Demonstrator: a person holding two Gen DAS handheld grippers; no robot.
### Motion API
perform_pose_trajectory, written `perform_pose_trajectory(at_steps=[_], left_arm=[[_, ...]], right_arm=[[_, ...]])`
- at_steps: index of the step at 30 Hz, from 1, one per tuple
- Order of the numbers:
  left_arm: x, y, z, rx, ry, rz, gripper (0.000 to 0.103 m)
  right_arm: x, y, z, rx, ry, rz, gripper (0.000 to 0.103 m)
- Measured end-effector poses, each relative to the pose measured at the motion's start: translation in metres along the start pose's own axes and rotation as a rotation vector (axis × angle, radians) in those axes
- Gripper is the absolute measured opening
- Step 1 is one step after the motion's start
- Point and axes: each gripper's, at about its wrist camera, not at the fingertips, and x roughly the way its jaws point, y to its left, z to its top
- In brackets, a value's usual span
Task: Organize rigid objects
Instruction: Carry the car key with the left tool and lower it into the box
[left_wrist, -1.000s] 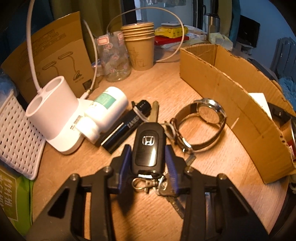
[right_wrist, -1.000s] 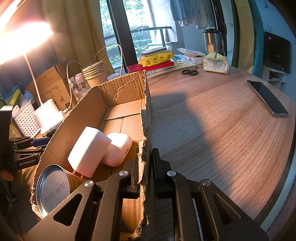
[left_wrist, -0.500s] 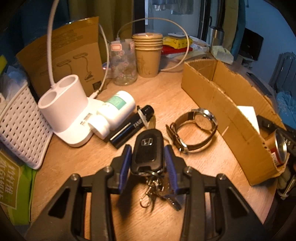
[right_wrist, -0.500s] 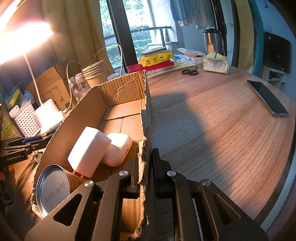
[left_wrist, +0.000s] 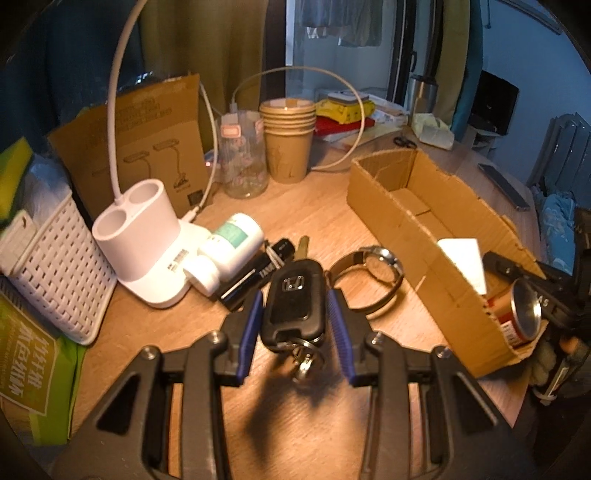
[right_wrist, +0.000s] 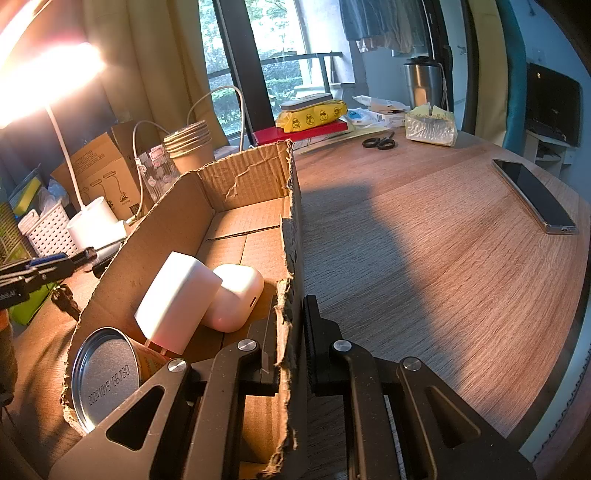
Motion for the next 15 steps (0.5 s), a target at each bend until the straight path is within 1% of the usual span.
perform_pose_trajectory(at_steps=[4, 15], left_arm=[[-0.01, -0.004, 0.005, -0.002, -0.02, -0.007, 0.038], [-0.036, -0.027, 0.02, 0.035, -0.072, -0.032, 0.038]], right_arm=[[0.0, 0.0, 0.0, 0.0, 0.0, 0.0, 0.011], [0.0, 0.0, 0.0, 0.0, 0.0, 0.0, 0.011]])
